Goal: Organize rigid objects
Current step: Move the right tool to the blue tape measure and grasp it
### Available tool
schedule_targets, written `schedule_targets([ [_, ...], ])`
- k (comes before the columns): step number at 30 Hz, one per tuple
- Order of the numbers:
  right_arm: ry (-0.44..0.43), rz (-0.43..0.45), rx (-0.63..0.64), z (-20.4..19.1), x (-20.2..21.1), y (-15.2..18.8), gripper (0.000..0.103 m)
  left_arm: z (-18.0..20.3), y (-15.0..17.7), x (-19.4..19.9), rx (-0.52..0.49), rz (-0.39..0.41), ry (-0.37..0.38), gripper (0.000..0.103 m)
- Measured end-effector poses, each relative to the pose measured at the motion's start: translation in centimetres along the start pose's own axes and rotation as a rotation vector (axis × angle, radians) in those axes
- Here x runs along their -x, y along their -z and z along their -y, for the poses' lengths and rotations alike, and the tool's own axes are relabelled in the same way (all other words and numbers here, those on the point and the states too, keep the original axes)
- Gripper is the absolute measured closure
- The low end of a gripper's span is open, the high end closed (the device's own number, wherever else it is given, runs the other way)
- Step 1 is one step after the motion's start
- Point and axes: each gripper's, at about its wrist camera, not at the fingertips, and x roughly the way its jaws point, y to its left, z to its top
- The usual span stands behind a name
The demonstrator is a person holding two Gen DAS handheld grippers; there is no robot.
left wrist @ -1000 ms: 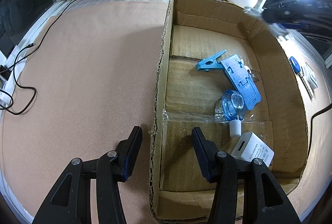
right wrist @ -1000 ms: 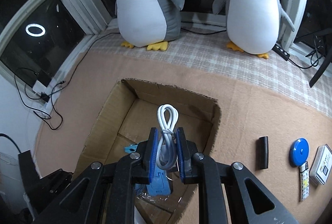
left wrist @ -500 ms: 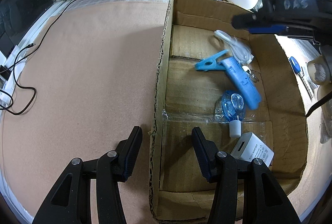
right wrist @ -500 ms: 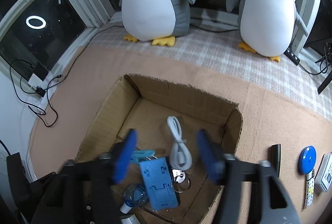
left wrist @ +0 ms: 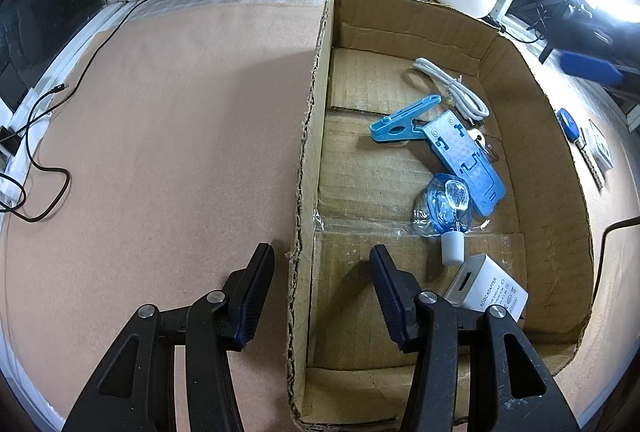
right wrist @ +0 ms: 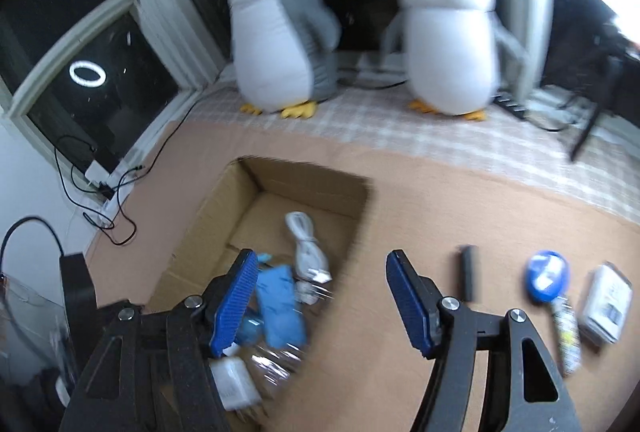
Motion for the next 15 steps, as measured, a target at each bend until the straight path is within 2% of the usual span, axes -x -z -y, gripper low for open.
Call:
schedule_targets([
  [3, 0.057, 0.042, -0.052, 3.7, 2.6, 1.6, 0.040, 0.0, 0.0, -0.1, -0.002, 0.001, -0.003, 0.049],
  [6, 0.086, 0.053, -0.190, 8.6, 4.4, 2.6, 0.040, 0.1, 0.0, -0.1, -0.003, 0.001, -0.004, 0.049],
  [9, 0.073, 0.067, -0.347, 13.6, 5.6, 2.9, 0.040, 0.2, 0.0, -0.1, -0.008, 0.003, -0.010, 0.049],
  [15, 0.044, 0.048, -0.529, 19.4, 4.6, 2.5, 0.040, 0.5, 0.0, -0.1, -0.017, 0.002, -0.019, 0.049],
])
